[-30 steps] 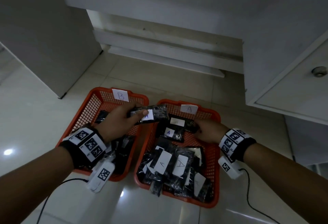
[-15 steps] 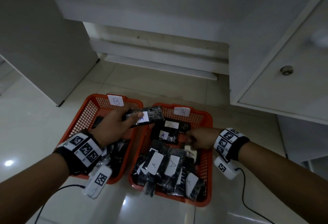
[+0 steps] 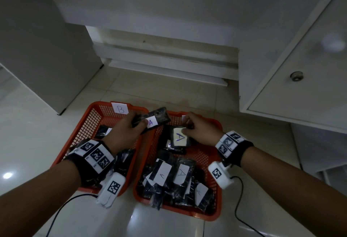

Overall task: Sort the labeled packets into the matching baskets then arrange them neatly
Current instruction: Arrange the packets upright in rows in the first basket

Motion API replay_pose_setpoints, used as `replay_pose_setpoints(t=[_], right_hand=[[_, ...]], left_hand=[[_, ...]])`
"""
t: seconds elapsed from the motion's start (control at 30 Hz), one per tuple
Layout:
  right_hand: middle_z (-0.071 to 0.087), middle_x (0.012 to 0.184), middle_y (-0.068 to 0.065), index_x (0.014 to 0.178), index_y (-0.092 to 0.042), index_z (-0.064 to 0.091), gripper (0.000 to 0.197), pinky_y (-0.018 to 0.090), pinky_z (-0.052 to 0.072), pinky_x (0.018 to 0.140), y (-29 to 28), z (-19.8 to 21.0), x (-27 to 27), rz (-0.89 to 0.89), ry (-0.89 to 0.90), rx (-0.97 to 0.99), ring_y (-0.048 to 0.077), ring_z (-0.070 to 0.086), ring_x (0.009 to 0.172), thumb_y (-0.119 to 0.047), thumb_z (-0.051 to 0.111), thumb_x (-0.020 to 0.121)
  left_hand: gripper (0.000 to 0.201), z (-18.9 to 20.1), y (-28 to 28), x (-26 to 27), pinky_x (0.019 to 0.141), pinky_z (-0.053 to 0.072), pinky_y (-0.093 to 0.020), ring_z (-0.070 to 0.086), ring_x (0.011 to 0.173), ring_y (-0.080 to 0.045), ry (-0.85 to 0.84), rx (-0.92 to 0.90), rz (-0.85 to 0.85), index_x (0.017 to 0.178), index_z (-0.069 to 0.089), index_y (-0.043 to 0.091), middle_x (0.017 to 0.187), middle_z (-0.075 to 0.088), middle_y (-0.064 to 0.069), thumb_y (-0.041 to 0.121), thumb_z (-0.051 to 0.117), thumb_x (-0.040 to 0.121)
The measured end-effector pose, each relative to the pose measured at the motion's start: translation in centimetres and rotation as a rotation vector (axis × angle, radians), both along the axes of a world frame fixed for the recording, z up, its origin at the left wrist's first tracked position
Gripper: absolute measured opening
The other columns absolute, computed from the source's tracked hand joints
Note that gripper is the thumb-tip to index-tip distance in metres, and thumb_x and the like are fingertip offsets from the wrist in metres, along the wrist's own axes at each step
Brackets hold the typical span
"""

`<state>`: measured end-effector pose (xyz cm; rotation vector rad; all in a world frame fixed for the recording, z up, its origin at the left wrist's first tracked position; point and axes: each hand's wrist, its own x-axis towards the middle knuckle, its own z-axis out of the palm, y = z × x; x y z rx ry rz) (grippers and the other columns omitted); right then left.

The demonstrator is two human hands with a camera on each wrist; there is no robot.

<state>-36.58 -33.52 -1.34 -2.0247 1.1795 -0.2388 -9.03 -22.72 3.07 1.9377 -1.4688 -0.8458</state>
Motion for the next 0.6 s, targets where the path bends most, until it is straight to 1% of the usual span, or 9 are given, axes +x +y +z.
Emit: replay_pose_setpoints(t=[0.13, 0.23, 0.3, 0.37, 0.4, 0.47, 0.5, 0.53, 0.6], right_hand=[[0.067, 0.117, 0.001, 0.125, -0.023, 0.053, 0.043, 0.040, 0.057, 0.090, -0.3, -0.5, 3.3, 0.029, 0.012, 0.059, 0.020, 0.066, 0.103, -0.032, 0.078, 0.091], [0.066, 0.124, -0.002, 0.135, -0.025, 0.051, 0.052, 0.044, 0.057, 0.098, -1.0, 0.8, 3.7, 0.001, -0.119, 0.084, 0.015, 0.067, 0.107, -0.025, 0.078, 0.090], [0.059, 0.138, -0.003, 0.144, -0.030, 0.047, 0.066, 0.036, 0.056, 0.102, -1.4, 2.1, 2.9, 0.020, -0.222, 0.149, 0.012, 0.065, 0.114, -0.021, 0.081, 0.089], [0.057, 0.144, -0.010, 0.149, -0.036, 0.047, 0.075, 0.027, 0.054, 0.101, -1.1, 3.2, 1.6, 0.138, -0.242, 0.203, 0.009, 0.064, 0.118, -0.022, 0.086, 0.086], [0.058, 0.142, -0.017, 0.147, -0.040, 0.049, 0.076, 0.024, 0.053, 0.099, -0.8, 3.6, 1.0, 0.196, -0.208, 0.196, 0.004, 0.062, 0.119, -0.029, 0.089, 0.084], [0.060, 0.135, -0.025, 0.139, -0.046, 0.056, 0.069, 0.012, 0.048, 0.094, 0.3, 4.3, -0.1, 0.270, -0.088, 0.097, -0.006, 0.057, 0.117, -0.042, 0.091, 0.079], [0.060, 0.130, -0.025, 0.135, -0.046, 0.059, 0.062, 0.008, 0.047, 0.090, 0.7, 4.3, -0.7, 0.299, -0.010, 0.005, -0.007, 0.057, 0.113, -0.045, 0.089, 0.080], [0.061, 0.125, -0.024, 0.130, -0.046, 0.060, 0.054, 0.011, 0.049, 0.086, 0.9, 4.0, -1.2, 0.326, 0.063, -0.089, -0.005, 0.058, 0.108, -0.047, 0.086, 0.082], [0.066, 0.110, -0.020, 0.116, -0.045, 0.063, 0.036, 0.027, 0.056, 0.079, 0.6, 3.4, -2.5, 0.361, 0.162, -0.209, 0.000, 0.062, 0.094, -0.044, 0.079, 0.084]], left_hand=[[0.027, 0.0, -0.1, -0.2, 0.063, 0.048, -0.022, 0.065, 0.085, -0.006, 0.064, 0.018, 0.082, 0.120, 0.056, 0.022, 0.103, 0.067, 0.007, 0.034, 0.065, 0.099], [0.033, -0.6, -0.6, 0.1, 0.078, 0.055, -0.028, 0.066, 0.095, -0.007, 0.074, 0.017, 0.086, 0.118, 0.059, 0.024, 0.105, 0.069, 0.008, 0.042, 0.072, 0.093], [0.034, -1.4, -0.9, 0.2, 0.088, 0.058, -0.036, 0.067, 0.100, -0.009, 0.060, 0.035, 0.067, 0.115, 0.061, 0.028, 0.107, 0.071, 0.008, 0.048, 0.073, 0.090], [0.031, -2.0, -1.0, -0.5, 0.083, 0.057, -0.031, 0.068, 0.098, -0.007, 0.060, 0.036, 0.029, 0.111, 0.063, 0.029, 0.103, 0.072, 0.011, 0.048, 0.075, 0.089], [0.029, -2.0, -1.0, -1.0, 0.078, 0.055, -0.026, 0.068, 0.095, -0.004, 0.071, 0.036, 0.008, 0.109, 0.064, 0.029, 0.100, 0.072, 0.012, 0.047, 0.075, 0.089], [0.026, -2.0, -1.1, -2.4, 0.075, 0.055, -0.023, 0.071, 0.093, -0.003, 0.132, 0.059, -0.033, 0.107, 0.067, 0.027, 0.098, 0.074, 0.011, 0.045, 0.075, 0.090], [0.026, -2.0, -1.2, -3.1, 0.078, 0.059, -0.026, 0.072, 0.093, -0.005, 0.180, 0.085, -0.058, 0.107, 0.067, 0.025, 0.098, 0.076, 0.008, 0.043, 0.075, 0.090], [0.025, -1.9, -1.3, -3.8, 0.082, 0.060, -0.030, 0.073, 0.092, -0.006, 0.218, 0.115, -0.087, 0.107, 0.067, 0.024, 0.098, 0.076, 0.007, 0.042, 0.074, 0.092], [0.028, -1.7, -1.6, -4.8, 0.087, 0.057, -0.029, 0.069, 0.094, -0.004, 0.188, 0.146, -0.133, 0.112, 0.062, 0.028, 0.101, 0.072, 0.013, 0.048, 0.069, 0.094]])
